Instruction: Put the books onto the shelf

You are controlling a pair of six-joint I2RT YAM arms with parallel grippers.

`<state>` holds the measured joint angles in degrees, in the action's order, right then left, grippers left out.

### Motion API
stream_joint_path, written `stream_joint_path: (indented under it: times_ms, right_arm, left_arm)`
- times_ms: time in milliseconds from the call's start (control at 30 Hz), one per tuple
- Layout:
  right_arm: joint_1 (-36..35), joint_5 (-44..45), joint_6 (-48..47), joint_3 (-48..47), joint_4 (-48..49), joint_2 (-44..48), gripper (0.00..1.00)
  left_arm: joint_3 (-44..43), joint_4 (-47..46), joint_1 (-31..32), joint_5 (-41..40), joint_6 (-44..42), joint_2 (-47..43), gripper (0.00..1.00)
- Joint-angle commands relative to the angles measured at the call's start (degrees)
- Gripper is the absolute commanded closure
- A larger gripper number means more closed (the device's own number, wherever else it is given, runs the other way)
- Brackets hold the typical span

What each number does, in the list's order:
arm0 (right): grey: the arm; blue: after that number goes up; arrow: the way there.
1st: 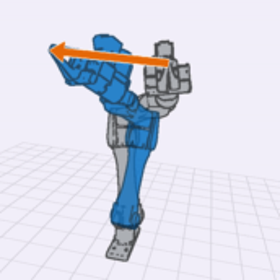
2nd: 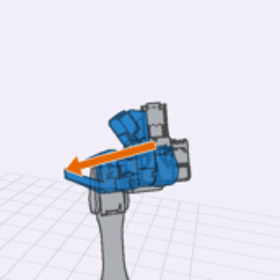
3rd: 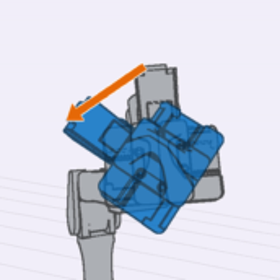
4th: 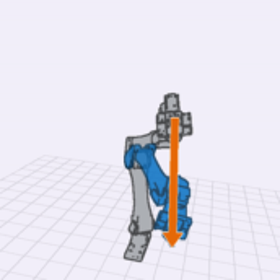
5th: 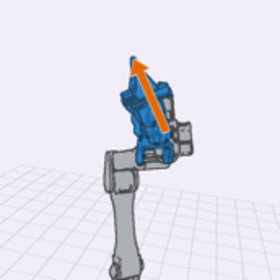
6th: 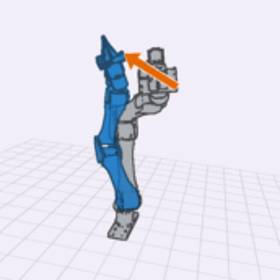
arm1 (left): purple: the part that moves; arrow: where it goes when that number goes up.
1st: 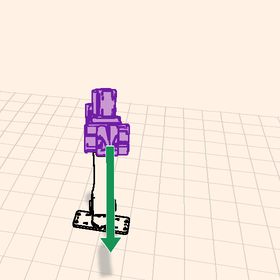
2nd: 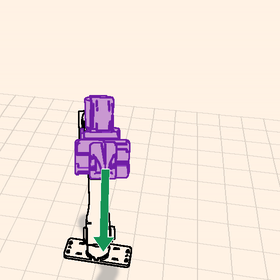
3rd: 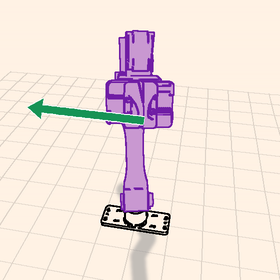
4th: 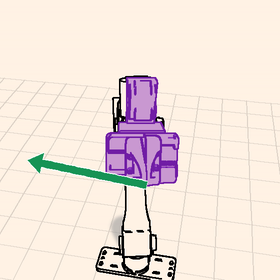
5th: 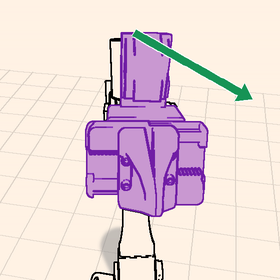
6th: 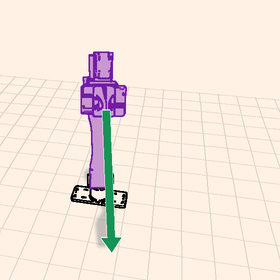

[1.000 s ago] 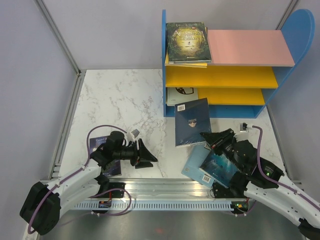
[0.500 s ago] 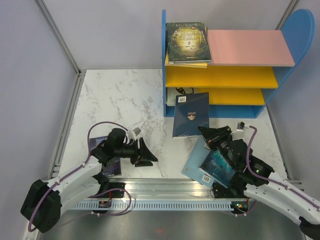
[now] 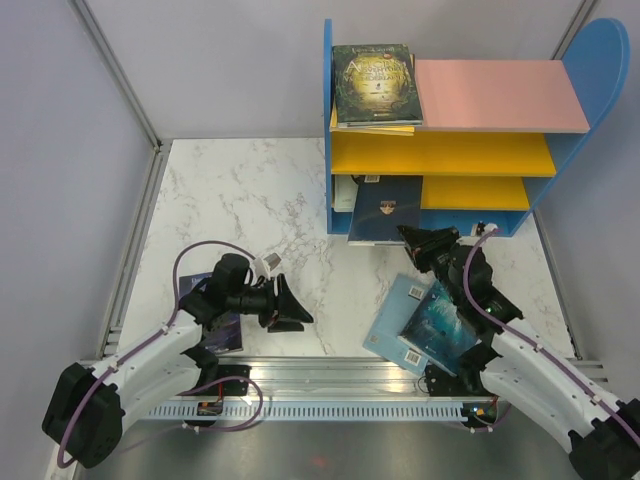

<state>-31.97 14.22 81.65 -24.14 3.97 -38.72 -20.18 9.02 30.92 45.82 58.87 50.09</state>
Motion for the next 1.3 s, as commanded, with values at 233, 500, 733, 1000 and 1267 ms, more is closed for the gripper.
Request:
stream_joint_path:
  times_ms: [233,500,733,1000,1267]
  right_arm:
    - [9.6,-21.2,-7.1,-20.8,11.5,-25.1,1.00]
    - [10.0,-26.9,-9.6,-27.8,10.8,-38.6,0.92]
    - [10.3,-27.8,-10.1,-27.7,8.3,-41.3,0.41]
    - [10.9,-31.4,-12.0,-27.6,2.2,-39.7,0.35]
    - [10.9,-32.4,-13.9,-25.5,-3.4,-37.7,0.35]
  left_arm:
    - [-4.4,5.3,-1.9,2.1,-5.0,-2.3,0.44]
    - [-6.8,8.6,-4.4,2.1,-7.9,-2.4,0.45]
    - [-7.3,9.3,-6.4,2.7,-8.8,-1.7,0.45]
    - [-7.9,9.2,-7.4,2.7,-10.3,1.4,0.45]
    - [-7.6,8.2,-7.5,2.9,-10.6,3.4,0.46]
